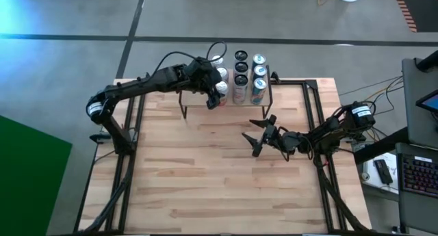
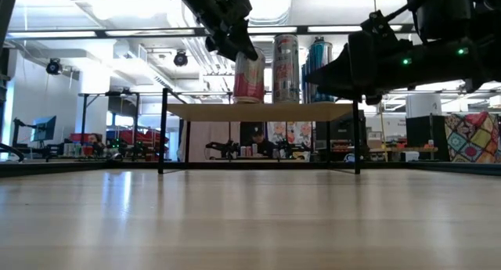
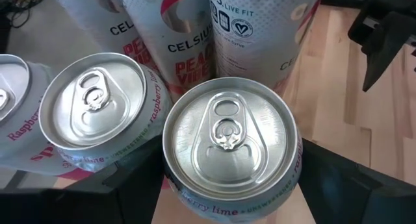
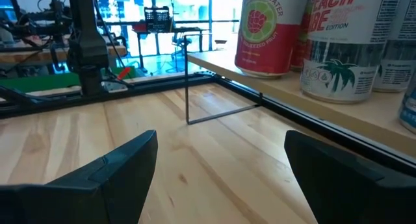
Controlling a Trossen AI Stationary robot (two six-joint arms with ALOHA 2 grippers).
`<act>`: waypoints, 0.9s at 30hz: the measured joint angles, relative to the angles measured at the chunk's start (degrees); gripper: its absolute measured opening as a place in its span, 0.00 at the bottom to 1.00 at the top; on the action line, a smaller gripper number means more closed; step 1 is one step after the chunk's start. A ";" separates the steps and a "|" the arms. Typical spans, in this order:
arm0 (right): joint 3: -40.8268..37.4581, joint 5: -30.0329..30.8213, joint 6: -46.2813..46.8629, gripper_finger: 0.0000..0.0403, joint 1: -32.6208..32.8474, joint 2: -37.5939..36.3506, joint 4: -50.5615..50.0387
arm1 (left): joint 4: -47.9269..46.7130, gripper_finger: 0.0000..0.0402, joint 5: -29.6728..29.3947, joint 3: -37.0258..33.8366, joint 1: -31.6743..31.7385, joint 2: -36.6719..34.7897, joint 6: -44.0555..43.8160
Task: Place canned beverage on shelf
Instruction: Put the top pink white soda can on the shelf aligned with the other pink white soda cans
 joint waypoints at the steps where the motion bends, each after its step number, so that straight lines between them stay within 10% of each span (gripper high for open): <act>1: -0.08 -0.01 0.00 0.81 0.00 0.00 0.00 | 0.00 0.72 0.00 0.00 0.00 -0.02 0.00; 27: -3.37 -0.36 4.65 0.81 0.57 -0.02 0.42 | 3.71 0.83 -2.56 -3.35 0.39 -1.11 -2.03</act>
